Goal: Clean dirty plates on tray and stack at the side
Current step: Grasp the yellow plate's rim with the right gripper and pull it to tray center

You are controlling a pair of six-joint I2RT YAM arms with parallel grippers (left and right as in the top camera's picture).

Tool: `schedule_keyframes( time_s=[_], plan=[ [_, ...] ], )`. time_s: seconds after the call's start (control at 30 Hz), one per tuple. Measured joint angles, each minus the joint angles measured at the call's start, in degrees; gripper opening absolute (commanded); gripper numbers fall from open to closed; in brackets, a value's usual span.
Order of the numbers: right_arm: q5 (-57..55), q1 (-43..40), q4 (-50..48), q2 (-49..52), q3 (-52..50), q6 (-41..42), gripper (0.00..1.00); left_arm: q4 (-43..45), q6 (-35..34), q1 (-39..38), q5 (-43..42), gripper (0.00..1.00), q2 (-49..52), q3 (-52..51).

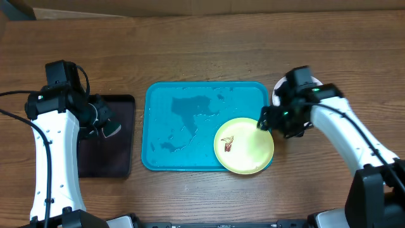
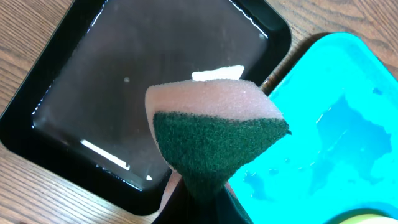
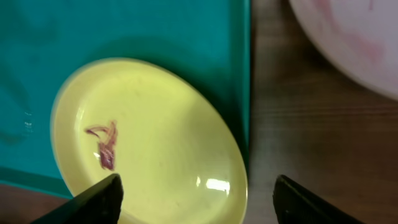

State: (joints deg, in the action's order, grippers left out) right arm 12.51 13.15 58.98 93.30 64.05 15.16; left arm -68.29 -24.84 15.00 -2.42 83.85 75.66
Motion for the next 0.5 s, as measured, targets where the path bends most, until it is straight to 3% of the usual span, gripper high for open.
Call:
schedule_keyframes(
  time_s=[0.2, 0.3, 0.5],
  plan=[
    [-10.1, 3.5, 7.8, 0.0, 0.0, 10.3, 0.76, -0.3, 0.0, 0.0, 0.0, 0.04, 0.0, 0.0],
    [-9.0, 3.5, 8.5, 0.0, 0.0, 12.6, 0.57, -0.2, 0.0, 0.0, -0.1, 0.04, 0.0, 0.0],
    [-6.6, 5.0, 7.1, 0.0, -1.4, 17.1, 0.58, 0.2, 0.0, 0.0, -0.7, 0.04, 0.0, 0.0]
  ],
)
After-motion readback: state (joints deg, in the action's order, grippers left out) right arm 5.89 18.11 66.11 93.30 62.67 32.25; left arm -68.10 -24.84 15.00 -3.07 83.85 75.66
